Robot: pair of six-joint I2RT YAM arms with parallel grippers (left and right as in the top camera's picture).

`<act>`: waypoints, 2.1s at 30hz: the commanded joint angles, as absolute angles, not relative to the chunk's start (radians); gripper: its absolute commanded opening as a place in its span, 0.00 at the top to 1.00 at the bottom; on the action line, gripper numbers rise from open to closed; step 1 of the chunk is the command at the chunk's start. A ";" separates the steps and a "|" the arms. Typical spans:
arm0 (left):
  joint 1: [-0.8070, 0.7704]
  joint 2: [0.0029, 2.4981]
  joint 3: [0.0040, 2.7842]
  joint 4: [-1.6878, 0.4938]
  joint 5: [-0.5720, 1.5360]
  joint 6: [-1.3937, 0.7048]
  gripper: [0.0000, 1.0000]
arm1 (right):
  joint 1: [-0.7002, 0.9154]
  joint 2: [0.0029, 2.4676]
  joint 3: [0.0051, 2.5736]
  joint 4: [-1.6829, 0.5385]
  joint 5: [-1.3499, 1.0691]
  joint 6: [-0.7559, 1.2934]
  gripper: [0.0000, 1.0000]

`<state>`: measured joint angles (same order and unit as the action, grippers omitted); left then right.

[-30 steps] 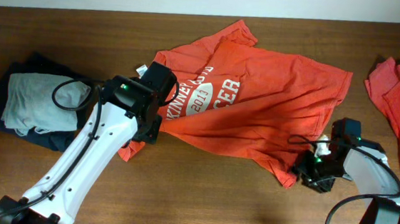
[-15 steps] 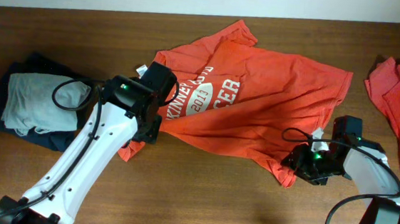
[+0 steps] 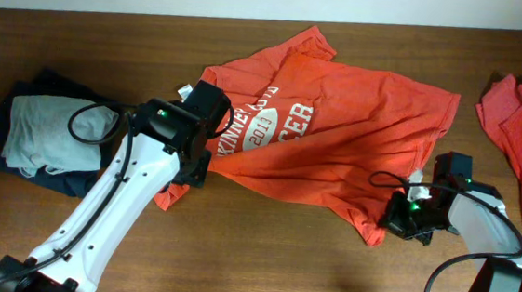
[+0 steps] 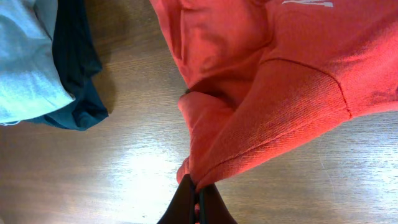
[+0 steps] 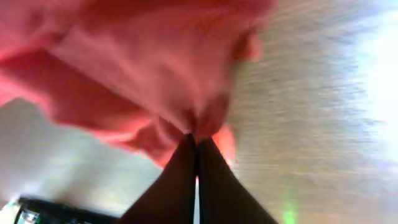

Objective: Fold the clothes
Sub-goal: 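Grasp the shirt's left and right bottom corners with both grippers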

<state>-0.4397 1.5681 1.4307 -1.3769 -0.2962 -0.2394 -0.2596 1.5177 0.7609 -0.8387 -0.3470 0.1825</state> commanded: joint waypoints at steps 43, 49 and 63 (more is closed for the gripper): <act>-0.382 1.565 1.434 -1.369 -0.310 -0.239 0.99 | -0.287 1.433 0.629 -0.905 -0.397 0.248 0.51; -0.382 1.565 1.434 -1.369 -0.310 -0.239 0.99 | -0.287 1.433 0.577 -0.849 -0.401 0.249 0.56; -0.382 1.565 1.434 -1.370 -0.311 -0.239 0.99 | -0.287 1.433 0.567 -0.875 -0.419 0.248 0.89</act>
